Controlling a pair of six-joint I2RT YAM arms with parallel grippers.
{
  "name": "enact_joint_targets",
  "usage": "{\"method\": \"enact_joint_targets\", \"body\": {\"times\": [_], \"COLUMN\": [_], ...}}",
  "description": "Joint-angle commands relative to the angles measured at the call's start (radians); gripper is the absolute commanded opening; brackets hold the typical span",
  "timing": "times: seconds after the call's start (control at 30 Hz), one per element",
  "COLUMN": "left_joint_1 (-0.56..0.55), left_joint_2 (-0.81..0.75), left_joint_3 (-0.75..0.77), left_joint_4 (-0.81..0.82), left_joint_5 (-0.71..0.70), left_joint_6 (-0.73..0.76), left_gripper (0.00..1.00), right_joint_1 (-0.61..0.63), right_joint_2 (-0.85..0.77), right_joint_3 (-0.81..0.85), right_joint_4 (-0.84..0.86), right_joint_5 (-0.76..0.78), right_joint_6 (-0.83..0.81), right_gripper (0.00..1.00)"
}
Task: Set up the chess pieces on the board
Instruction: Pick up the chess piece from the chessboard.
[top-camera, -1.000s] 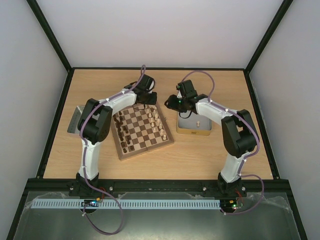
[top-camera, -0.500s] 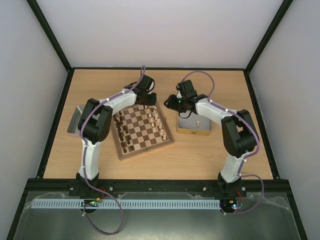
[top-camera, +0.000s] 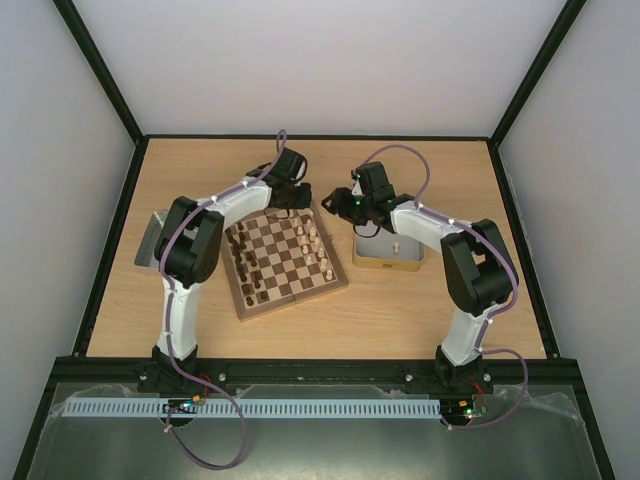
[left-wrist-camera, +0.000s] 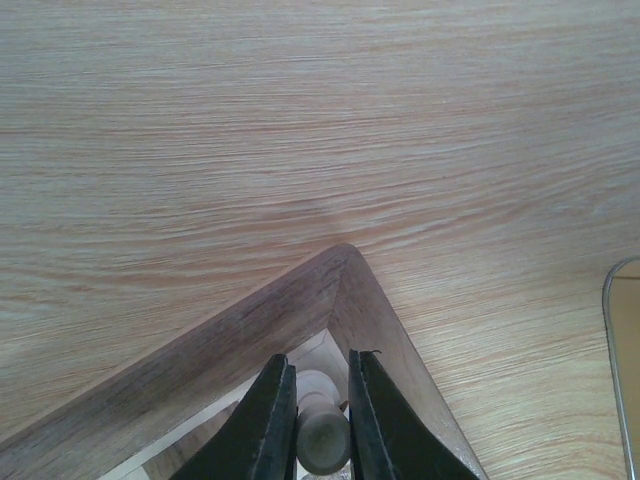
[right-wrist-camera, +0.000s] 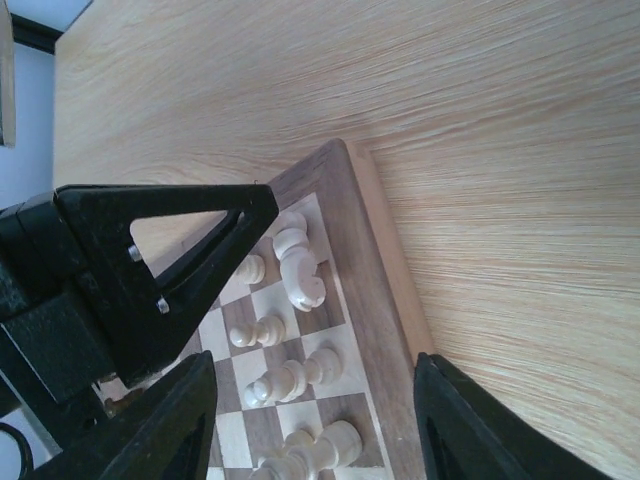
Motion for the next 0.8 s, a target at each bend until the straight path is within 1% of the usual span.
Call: {"method": "enact_joint_targets", "body": {"times": [0.0,0.17,0.43,0.57,0.77], "left_joint_1": [0.032,0.053,0.066,0.067,0.067], "left_joint_2": [-0.053,-0.062,-0.077,-0.079,-0.101], "left_joint_3": [0.008,0.008,0.004,0.004,-0.018], "left_joint_4": [0.018,0.025,0.032,0.033,0.051], "left_joint_5": [0.033,0.093,0.190,0.215,0.229], "left_joint_6": [-0.097,-0.134,-0.176,-0.187,-0.196], "left_gripper": [0.07,0.07,0.08,0.08,0.08], "right_joint_1": [0.006,0.008,0.010,0.021,0.028], "right_joint_2": [-0.029,-0.032,0.034,0.069,0.083], "right_joint_3": [-0.041,-0.090,-0.080,-0.044,-0.023], "right_joint_4": [0.127,0.233,0.332,0.307,0.247], "right_joint_5": [-0.050,-0.074,-0.148,-0.145,-0.085], "right_joint_6": [0.071,0.104,0.171,0.156,0.087], "right_gripper": [0.55,0.60,0.59,0.57,0.54]}}
